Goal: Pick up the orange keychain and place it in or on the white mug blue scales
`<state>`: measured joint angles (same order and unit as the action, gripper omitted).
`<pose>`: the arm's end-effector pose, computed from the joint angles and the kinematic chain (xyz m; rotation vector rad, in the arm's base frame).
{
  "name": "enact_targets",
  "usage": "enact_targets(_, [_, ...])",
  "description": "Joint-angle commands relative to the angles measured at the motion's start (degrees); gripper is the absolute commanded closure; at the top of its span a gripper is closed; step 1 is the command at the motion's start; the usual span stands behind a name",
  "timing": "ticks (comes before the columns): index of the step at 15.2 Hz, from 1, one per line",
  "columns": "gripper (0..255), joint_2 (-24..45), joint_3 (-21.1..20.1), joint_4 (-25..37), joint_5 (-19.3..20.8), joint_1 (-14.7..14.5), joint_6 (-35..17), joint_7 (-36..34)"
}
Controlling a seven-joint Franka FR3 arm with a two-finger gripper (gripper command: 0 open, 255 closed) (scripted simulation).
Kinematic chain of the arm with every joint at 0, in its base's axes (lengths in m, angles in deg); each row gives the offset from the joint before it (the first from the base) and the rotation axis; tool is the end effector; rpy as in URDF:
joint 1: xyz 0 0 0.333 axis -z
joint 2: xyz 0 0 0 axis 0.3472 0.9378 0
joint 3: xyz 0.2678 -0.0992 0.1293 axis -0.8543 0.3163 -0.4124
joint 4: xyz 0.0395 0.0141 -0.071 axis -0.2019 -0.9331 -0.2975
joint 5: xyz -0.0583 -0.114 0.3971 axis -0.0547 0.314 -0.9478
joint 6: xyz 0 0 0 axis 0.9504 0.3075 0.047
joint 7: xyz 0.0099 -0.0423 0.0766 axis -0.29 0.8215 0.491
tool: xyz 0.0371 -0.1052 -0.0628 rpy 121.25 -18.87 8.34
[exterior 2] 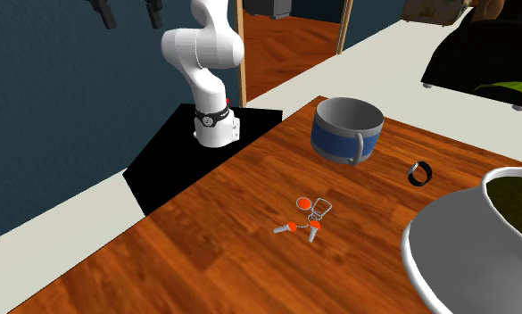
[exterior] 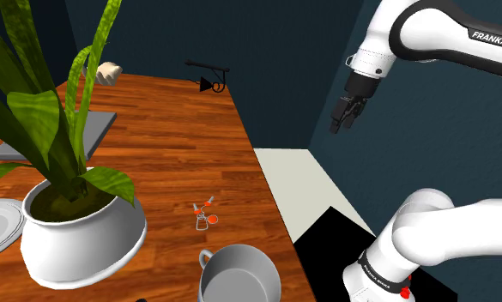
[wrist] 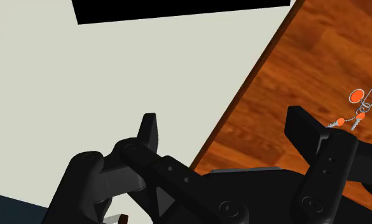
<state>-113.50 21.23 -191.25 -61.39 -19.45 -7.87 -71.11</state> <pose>0.3147 -0.0180 0.5895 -3.0975 0.0564 -0.0269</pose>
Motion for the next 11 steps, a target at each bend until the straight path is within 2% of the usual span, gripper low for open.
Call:
enact_targets(1, [0, 0.0, 0.0, 0.0, 0.0, 0.0, 0.0, 0.0])
enact_targets(11, [0, 9.3, -12.0, -2.9, -6.5, -2.7, -11.3, -13.4])
